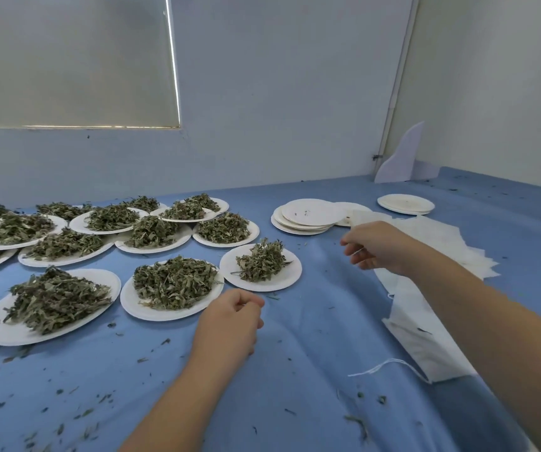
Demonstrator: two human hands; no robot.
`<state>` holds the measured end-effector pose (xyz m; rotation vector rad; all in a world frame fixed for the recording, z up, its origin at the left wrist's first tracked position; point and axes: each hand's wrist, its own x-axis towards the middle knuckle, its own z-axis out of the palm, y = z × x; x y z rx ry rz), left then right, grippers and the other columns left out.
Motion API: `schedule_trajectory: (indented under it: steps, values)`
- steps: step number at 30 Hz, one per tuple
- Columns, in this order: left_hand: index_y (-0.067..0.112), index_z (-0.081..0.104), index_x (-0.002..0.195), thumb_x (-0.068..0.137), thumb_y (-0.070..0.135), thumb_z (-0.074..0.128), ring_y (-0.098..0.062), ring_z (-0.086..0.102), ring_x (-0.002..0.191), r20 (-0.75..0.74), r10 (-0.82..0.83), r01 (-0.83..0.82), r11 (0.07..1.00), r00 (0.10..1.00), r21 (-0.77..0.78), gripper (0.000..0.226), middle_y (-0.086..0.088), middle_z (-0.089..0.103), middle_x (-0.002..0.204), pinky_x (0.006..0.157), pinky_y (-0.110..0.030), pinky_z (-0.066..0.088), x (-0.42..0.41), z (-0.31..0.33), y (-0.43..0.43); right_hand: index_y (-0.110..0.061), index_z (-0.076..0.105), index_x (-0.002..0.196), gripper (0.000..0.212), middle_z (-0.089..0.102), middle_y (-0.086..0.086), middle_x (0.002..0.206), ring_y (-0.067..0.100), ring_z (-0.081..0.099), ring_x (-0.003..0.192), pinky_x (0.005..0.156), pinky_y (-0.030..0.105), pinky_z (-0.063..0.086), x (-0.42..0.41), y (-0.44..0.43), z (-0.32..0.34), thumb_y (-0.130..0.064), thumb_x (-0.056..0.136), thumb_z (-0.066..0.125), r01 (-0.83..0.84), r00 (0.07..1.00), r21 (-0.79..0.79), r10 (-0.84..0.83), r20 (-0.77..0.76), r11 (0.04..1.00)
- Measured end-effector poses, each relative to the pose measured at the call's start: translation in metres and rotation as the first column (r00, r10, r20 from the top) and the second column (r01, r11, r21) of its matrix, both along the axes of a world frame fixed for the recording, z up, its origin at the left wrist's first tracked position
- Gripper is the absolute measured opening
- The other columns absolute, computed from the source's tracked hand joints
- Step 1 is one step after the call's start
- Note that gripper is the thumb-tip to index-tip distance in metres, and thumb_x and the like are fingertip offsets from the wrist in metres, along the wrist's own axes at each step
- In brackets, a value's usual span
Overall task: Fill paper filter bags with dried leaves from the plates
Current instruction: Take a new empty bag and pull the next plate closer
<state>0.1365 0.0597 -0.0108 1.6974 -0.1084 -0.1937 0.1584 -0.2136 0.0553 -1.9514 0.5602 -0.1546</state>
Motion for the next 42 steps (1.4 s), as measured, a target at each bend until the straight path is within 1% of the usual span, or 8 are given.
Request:
schedule_trajectory:
  steps: [10, 15, 18, 24, 27, 30, 37, 42]
  values:
    - [0.015, 0.067, 0.086, 0.090, 0.009, 0.051, -0.015, 0.047, 0.050, 0.050, -0.096, 0.092, 0.993, 0.994, 0.070, 0.018, -0.001, 0.061, 0.066, 0.043, -0.024, 0.039, -0.010, 0.002, 0.008, -0.010, 0.059, 0.074, 0.030, 0.064, 0.001, 0.058, 0.016, 0.063, 0.049, 0.049, 0.021, 0.049, -0.106, 0.021, 0.004, -0.038, 0.085, 0.058, -0.437, 0.806, -0.516, 0.067, -0.588, 0.736]
    - [0.017, 0.068, 0.085, 0.090, 0.011, 0.052, -0.012, 0.050, 0.049, 0.068, -0.114, 0.107, 0.990, 0.991, 0.095, 0.018, 0.000, 0.062, 0.066, 0.045, -0.024, 0.042, -0.014, 0.003, 0.012, -0.016, 0.046, 0.056, 0.036, 0.045, -0.003, 0.030, 0.011, 0.046, 0.036, 0.045, 0.021, 0.035, -0.126, 0.036, -0.013, -0.038, 0.084, 0.051, -0.498, 0.790, -0.717, -0.085, -0.607, 0.487]
    - [0.016, 0.068, 0.085, 0.090, 0.010, 0.051, -0.012, 0.049, 0.050, 0.066, -0.122, 0.115, 0.989, 0.990, 0.093, 0.019, 0.000, 0.062, 0.066, 0.046, -0.025, 0.042, -0.017, 0.005, 0.014, -0.016, 0.041, 0.060, 0.030, 0.045, -0.001, 0.051, 0.013, 0.039, 0.048, 0.049, 0.025, 0.032, -0.129, 0.040, -0.019, -0.029, 0.084, 0.053, -0.513, 0.815, -0.781, -0.084, -0.573, 0.356]
    - [0.016, 0.068, 0.087, 0.092, 0.011, 0.051, -0.010, 0.051, 0.045, 0.078, -0.116, 0.109, 0.990, 0.990, 0.088, 0.019, -0.001, 0.063, 0.069, 0.044, -0.025, 0.042, -0.027, 0.014, 0.018, -0.014, 0.036, 0.061, 0.027, 0.038, 0.001, 0.061, 0.016, 0.033, 0.055, 0.051, 0.026, 0.026, -0.130, 0.057, -0.007, -0.023, 0.080, 0.052, -0.428, 0.878, -0.743, 0.043, -0.476, 0.515]
    - [0.017, 0.069, 0.086, 0.092, 0.011, 0.051, -0.011, 0.056, 0.050, 0.127, -0.108, 0.100, 0.993, 0.986, 0.070, 0.020, 0.000, 0.065, 0.070, 0.049, -0.027, 0.047, -0.034, 0.027, 0.022, -0.015, 0.049, 0.066, 0.017, 0.054, -0.005, 0.062, 0.011, 0.046, 0.052, 0.052, 0.022, 0.040, -0.131, 0.078, 0.012, -0.022, 0.081, 0.053, -0.346, 0.936, -0.577, 0.227, -0.271, 0.740]
    - [0.016, 0.069, 0.088, 0.093, 0.007, 0.051, -0.013, 0.061, 0.056, 0.175, -0.065, 0.070, 0.997, 0.982, -0.023, 0.021, -0.002, 0.065, 0.073, 0.055, -0.030, 0.054, -0.043, 0.047, 0.031, -0.021, 0.056, 0.064, 0.017, 0.054, -0.016, 0.056, 0.000, 0.049, 0.048, 0.051, 0.016, 0.045, -0.129, 0.113, 0.030, -0.019, 0.081, 0.055, -0.370, 0.918, -0.447, 0.396, -0.040, 0.814]
    - [0.008, 0.069, 0.104, 0.099, 0.033, 0.046, -0.029, 0.070, 0.076, 0.052, -0.013, 0.025, 0.970, 0.999, -0.241, 0.034, -0.013, 0.069, 0.089, 0.072, -0.042, 0.060, -0.077, 0.066, 0.102, -0.019, 0.064, 0.070, 0.011, 0.058, -0.011, 0.066, 0.005, 0.052, 0.062, 0.071, 0.036, 0.052, -0.105, 0.221, 0.040, -0.018, 0.081, 0.061, -0.559, 0.711, -0.417, 0.673, 0.204, 0.717]
    - [0.030, 0.071, 0.103, 0.092, 0.051, 0.052, -0.026, 0.066, 0.101, 0.046, 0.194, -0.192, 0.980, 0.980, -0.046, 0.030, -0.002, 0.069, 0.110, 0.088, -0.054, 0.055, -0.098, 0.061, 0.191, -0.034, 0.072, 0.089, 0.017, 0.063, -0.027, 0.068, -0.003, 0.050, 0.052, 0.049, 0.009, 0.037, -0.093, 0.313, 0.035, -0.024, 0.087, 0.059, -0.730, 0.514, -0.440, 0.844, 0.150, 0.523]
